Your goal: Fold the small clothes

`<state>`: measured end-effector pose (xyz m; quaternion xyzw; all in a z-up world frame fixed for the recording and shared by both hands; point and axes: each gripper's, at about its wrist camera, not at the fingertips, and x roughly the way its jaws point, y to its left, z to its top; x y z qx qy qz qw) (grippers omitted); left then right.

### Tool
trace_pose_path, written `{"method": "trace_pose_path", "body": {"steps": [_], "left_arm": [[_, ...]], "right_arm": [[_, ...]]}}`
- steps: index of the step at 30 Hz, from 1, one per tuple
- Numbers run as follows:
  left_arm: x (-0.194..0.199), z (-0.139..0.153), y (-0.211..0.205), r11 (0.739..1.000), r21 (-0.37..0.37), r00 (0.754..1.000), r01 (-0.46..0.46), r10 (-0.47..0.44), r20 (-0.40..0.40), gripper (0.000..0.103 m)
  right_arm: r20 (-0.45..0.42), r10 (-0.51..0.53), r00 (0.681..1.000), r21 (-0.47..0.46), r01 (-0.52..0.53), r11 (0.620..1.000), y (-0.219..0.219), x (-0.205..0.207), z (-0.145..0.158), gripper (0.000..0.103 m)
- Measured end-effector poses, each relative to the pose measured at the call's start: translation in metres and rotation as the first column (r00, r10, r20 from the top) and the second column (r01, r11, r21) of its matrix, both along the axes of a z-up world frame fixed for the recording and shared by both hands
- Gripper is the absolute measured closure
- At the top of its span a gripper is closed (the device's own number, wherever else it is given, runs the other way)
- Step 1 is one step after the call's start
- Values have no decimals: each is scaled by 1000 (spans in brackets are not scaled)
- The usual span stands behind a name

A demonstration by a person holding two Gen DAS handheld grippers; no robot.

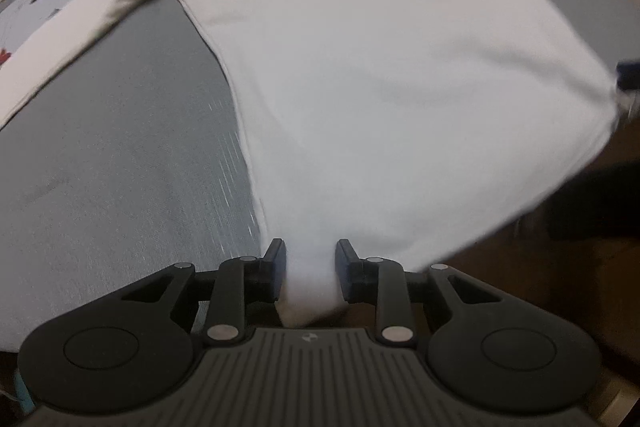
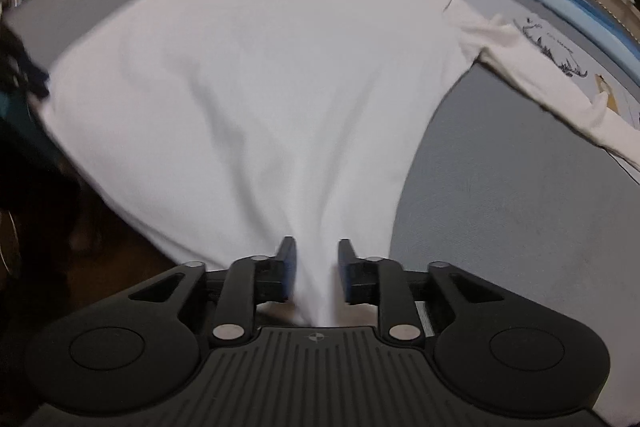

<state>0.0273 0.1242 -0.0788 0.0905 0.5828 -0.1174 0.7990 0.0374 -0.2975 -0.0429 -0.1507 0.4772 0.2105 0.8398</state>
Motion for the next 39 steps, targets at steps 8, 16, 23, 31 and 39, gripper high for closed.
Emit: {"method": "trace_pose_path", "body": {"steps": [8, 16, 23, 31, 39], "left_arm": [[9, -4, 10, 994, 74, 997, -75, 77, -19, 72], [17, 17, 3, 992, -57, 991, -110, 114, 67, 57], [18, 16, -8, 994, -17, 991, -109, 110, 73, 52], [24, 62, -12, 963, -125, 905, -241, 269, 329, 19], [39, 93, -34, 945, -205, 791, -255, 326, 518, 18]], "right_arm": [[-103, -80, 991, -215, 56, 975, 2, 17, -40, 71], [-88, -97, 991, -231, 74, 970, 2, 22, -42, 69], [89, -108, 990, -185, 123, 975, 11, 19, -16, 67], [409, -232, 883, 14, 248, 969, 8, 26, 35, 54], [479, -313, 820, 222, 231, 947, 5, 29, 59, 43]]}}
